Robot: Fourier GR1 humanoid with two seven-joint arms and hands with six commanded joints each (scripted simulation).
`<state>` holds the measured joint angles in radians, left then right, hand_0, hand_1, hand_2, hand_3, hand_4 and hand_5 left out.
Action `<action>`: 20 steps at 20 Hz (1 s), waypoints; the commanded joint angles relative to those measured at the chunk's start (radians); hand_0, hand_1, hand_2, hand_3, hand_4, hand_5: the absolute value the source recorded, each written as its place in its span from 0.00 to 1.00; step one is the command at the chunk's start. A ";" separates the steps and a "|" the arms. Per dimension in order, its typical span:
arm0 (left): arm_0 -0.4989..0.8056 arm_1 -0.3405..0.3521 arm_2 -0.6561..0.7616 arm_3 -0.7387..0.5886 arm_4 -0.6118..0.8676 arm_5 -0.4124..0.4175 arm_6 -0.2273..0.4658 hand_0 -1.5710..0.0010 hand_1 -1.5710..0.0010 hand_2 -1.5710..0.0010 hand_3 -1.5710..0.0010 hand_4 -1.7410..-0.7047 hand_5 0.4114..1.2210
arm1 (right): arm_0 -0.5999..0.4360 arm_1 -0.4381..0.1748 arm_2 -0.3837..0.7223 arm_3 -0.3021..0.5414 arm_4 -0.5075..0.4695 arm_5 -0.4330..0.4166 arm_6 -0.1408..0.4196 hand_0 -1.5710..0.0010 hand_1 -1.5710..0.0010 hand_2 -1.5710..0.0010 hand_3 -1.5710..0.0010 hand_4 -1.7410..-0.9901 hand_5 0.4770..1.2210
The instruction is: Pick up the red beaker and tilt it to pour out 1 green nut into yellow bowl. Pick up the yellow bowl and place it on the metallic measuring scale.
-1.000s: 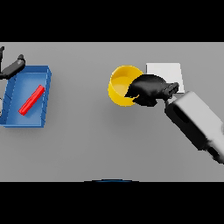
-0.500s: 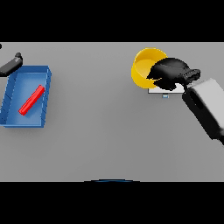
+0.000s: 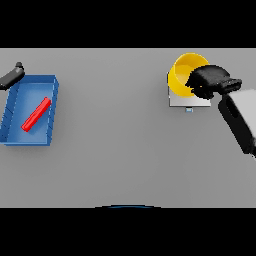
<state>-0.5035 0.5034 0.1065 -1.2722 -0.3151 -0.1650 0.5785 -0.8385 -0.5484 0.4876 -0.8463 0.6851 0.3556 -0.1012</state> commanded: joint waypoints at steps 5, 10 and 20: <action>0.001 -0.004 -0.003 0.005 -0.005 0.002 0.027 1.00 1.00 1.00 1.00 0.86 0.46 | -0.017 0.009 0.011 0.076 0.011 -0.016 -0.008 0.09 0.21 0.14 0.01 0.01 1.00; -0.022 0.005 0.001 0.038 -0.009 -0.001 0.004 1.00 1.00 1.00 1.00 0.87 0.44 | -0.033 0.019 0.005 0.118 0.000 -0.023 -0.022 0.10 0.22 0.11 0.02 0.02 1.00; -0.019 -0.008 -0.002 0.036 -0.003 0.001 -0.008 1.00 1.00 1.00 1.00 0.86 0.44 | -0.038 0.028 -0.024 0.137 -0.039 0.044 0.019 0.70 0.78 0.75 0.61 0.30 0.54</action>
<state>-0.5230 0.4954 0.1044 -1.2362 -0.3176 -0.1637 0.5690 -0.8765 -0.5199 0.4641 -0.7096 0.6463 0.3998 -0.0819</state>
